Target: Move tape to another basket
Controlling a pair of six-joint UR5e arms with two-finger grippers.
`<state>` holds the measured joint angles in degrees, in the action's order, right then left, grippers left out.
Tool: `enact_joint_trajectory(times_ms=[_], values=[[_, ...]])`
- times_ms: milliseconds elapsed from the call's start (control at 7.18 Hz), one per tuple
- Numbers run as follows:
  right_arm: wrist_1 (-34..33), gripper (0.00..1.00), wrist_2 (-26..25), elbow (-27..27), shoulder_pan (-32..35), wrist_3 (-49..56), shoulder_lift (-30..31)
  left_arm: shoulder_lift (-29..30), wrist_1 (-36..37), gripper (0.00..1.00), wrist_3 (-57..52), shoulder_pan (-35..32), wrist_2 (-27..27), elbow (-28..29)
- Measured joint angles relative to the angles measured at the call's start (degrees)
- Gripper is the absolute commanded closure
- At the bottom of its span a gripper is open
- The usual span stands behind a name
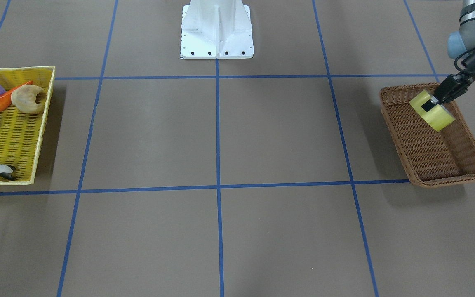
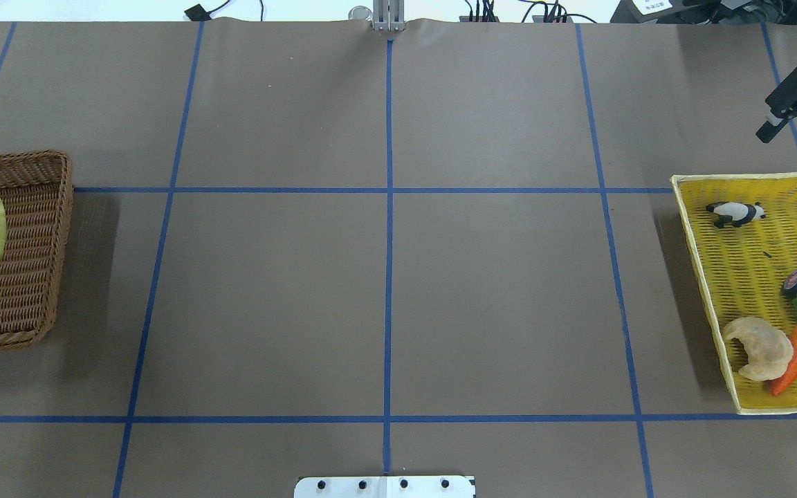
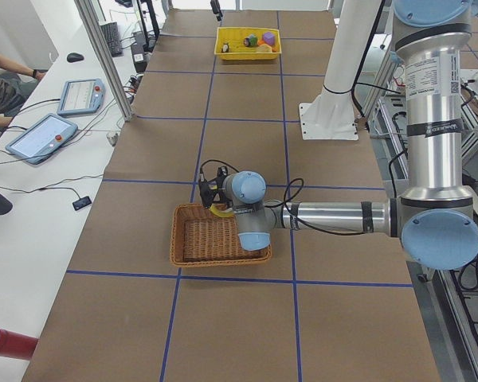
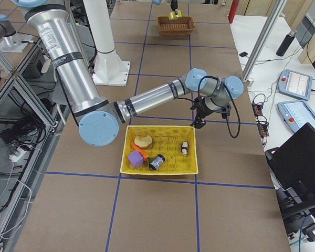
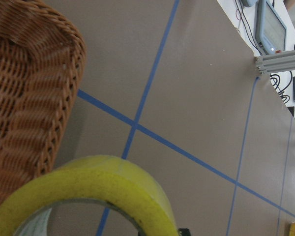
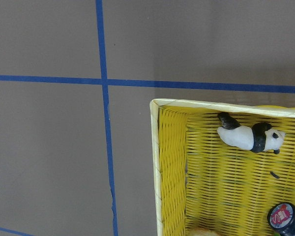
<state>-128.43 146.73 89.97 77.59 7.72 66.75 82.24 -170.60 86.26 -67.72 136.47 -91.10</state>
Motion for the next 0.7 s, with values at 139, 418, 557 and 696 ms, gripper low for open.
enact_joint_trajectory(times_ms=[139,418,557,696], values=[[3.53,0.04,-2.05,0.03,0.21,-0.15,1.17,-0.59,3.39,1.0,-4.76,-0.32,-0.15,-0.08],[7.41,0.04,-4.6,0.0,0.78,-0.53,2.04,-1.31,10.27,1.0,-12.5,-0.42,-0.37,-0.13],[8.18,0.04,-5.12,-0.02,0.93,-0.77,2.07,-1.44,14.19,1.0,-16.98,-0.53,-0.4,-0.19],[8.59,0.04,-5.34,0.02,0.98,-1.09,2.03,-1.36,18.97,1.0,-21.3,-0.54,-0.7,-0.69]])
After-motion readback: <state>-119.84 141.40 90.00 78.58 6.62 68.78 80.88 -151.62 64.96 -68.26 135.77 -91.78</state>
